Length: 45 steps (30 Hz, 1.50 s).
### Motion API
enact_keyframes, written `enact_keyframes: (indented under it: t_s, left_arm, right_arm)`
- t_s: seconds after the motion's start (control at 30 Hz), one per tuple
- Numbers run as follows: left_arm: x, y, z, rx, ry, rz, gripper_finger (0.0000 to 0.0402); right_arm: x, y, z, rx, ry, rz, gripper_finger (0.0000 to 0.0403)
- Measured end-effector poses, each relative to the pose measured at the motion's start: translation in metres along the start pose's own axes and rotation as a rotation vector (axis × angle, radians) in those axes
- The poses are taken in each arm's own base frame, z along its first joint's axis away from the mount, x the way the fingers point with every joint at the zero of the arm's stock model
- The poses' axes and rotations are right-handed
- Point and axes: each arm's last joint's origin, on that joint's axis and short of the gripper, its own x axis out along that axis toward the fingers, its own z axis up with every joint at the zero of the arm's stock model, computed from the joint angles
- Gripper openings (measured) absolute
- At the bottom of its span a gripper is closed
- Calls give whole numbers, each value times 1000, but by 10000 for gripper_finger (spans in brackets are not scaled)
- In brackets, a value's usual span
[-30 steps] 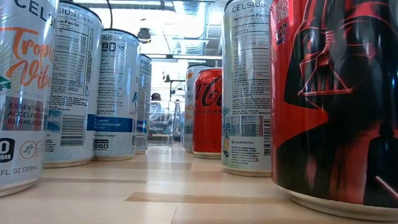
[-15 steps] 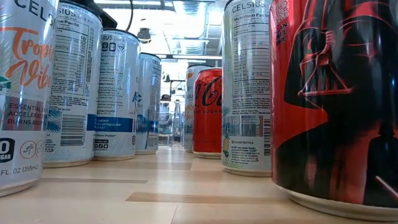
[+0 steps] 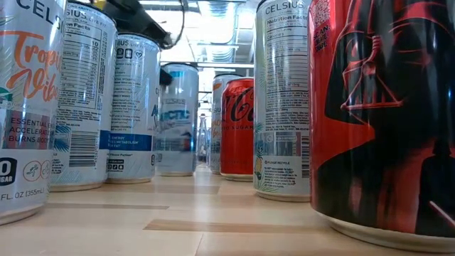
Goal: Sort soda cans
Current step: Put the white-blue soda can into the left transparent bin
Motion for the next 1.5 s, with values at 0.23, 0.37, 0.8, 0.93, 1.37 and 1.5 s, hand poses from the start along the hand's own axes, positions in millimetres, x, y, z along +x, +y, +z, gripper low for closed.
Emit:
enact_keyframes:
  t_s: [0.23,0.37,0.8,0.93,1.37,1.5]
  left_arm:
    - [26,9,6,-13,44,-7,344]
    - [31,11,12,-17,47,-8,327]
    - [13,12,22,-115,65,182,251]
    - [7,9,30,-142,27,188,251]
    - [-32,2,70,-251,-60,244,253]
    - [-51,8,96,-196,21,397,253]
  right_arm:
    - [0,-1,-7,-32,76,9,400]
    - [-1,-2,-12,-33,127,1,399]
    - [-2,0,-18,-10,192,12,347]
    - [-2,0,-17,-7,182,13,326]
    - [-2,0,-17,-5,181,9,313]
    - [-2,0,-18,-7,186,9,313]
